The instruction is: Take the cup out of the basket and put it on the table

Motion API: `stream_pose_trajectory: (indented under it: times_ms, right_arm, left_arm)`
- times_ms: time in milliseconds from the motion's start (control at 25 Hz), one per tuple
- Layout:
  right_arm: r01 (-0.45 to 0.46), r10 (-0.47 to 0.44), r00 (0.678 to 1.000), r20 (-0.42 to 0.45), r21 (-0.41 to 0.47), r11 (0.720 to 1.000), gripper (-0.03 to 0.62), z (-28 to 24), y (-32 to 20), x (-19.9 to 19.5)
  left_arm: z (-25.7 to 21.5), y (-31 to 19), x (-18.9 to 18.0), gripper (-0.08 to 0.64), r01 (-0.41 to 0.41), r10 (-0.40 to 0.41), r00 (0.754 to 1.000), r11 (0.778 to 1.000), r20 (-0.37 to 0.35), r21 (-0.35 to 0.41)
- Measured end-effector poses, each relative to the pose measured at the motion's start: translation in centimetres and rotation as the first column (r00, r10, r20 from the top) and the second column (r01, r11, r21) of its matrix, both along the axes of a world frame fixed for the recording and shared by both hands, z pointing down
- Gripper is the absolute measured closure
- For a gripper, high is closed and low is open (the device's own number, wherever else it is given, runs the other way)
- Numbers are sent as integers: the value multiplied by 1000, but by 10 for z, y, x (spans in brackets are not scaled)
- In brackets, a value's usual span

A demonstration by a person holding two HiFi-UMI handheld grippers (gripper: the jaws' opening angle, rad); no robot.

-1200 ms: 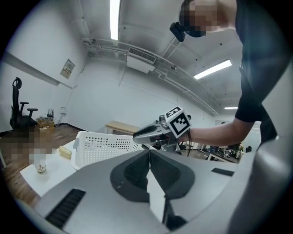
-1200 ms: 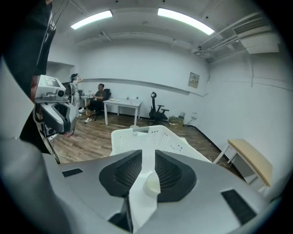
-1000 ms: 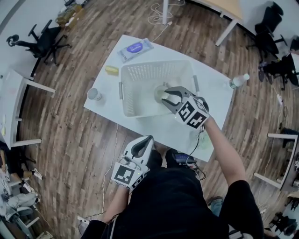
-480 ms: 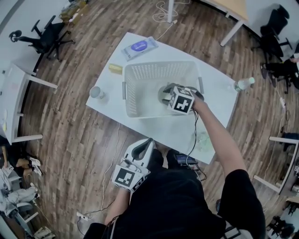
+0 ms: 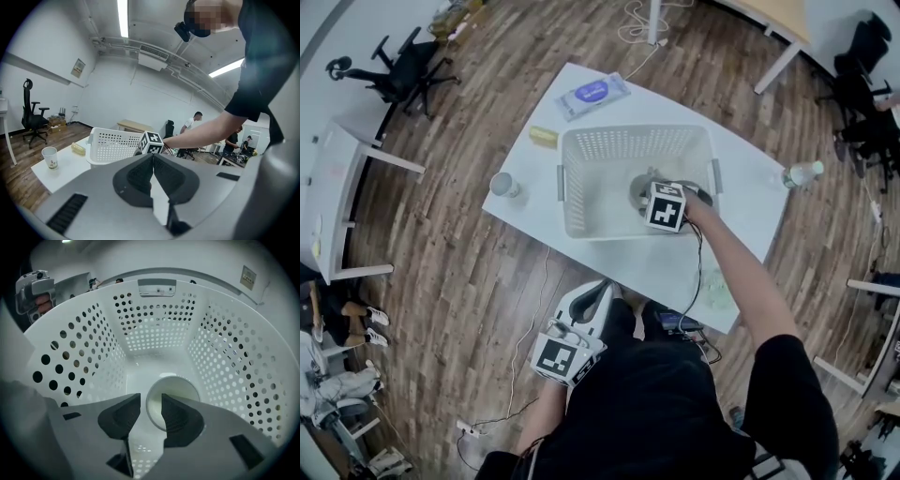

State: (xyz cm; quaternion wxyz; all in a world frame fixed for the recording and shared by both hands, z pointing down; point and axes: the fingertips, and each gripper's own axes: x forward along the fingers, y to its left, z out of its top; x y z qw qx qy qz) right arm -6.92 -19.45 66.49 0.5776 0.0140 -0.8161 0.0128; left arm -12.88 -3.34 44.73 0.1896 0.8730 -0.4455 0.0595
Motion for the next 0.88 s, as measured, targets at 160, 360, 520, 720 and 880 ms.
stream_pose_trajectory:
  times_ms: [160,360,520,720,880]
  right_arm:
    - [30,-29,999,-36,32,999,494,9,-2,3]
    - [51,-49,997,-53,30,998,514,11,0,2]
    - [54,-53,998,-44,29,998,546,13,1,1]
    - [55,-54,998,-41,23,998,549,11,1,0]
    - [53,-52,998,-34,30,998,549,10,1,0]
  left_arm:
    - [3,1,-3,551,10,-10,1000,1000,4,-3]
    - [5,1,-5,551,13,-13,1000,1000,9,-9]
    - [5,2,-5,551,15,-15,1000,1000,9,-1]
    - [2,4,-7,551,11,-11,1000,1000,12,7]
    - [1,6,-8,551,15,-15,1000,1000,10,8]
